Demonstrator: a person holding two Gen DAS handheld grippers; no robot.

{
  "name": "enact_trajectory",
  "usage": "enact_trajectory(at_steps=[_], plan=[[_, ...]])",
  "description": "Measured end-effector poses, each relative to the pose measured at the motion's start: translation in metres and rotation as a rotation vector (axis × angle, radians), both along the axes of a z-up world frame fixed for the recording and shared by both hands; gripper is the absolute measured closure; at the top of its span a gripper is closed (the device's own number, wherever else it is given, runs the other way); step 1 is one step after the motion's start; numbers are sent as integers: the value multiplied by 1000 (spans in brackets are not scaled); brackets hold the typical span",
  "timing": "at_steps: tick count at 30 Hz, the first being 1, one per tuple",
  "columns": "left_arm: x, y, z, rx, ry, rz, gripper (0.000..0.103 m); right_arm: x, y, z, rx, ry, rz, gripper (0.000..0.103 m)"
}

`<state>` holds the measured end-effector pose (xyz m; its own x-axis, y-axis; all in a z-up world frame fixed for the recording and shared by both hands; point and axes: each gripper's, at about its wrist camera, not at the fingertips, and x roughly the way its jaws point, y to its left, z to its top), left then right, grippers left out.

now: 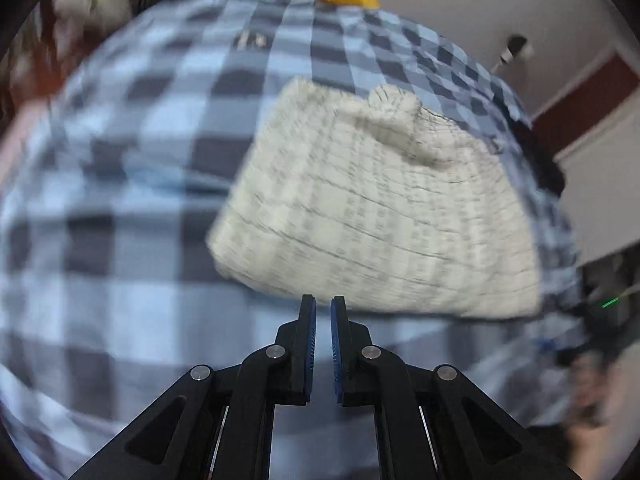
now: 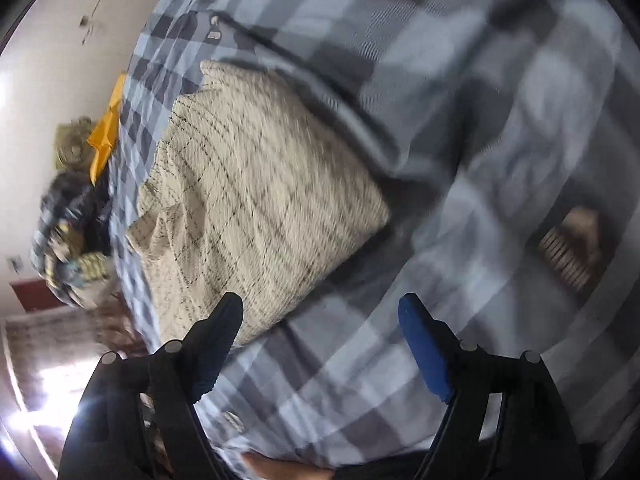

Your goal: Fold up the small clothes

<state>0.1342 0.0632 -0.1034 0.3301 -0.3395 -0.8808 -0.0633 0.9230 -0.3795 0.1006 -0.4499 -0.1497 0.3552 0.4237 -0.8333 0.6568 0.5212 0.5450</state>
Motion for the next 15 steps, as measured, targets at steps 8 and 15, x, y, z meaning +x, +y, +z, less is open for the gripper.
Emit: enact_trajectory(at_steps=[8, 15], plan=[[19, 11, -23, -123, 28, 85, 48, 28, -1, -36, 43, 2, -31, 25], [29, 11, -30, -38, -16, 138, 0, 44, -8, -38, -5, -33, -46, 31]])
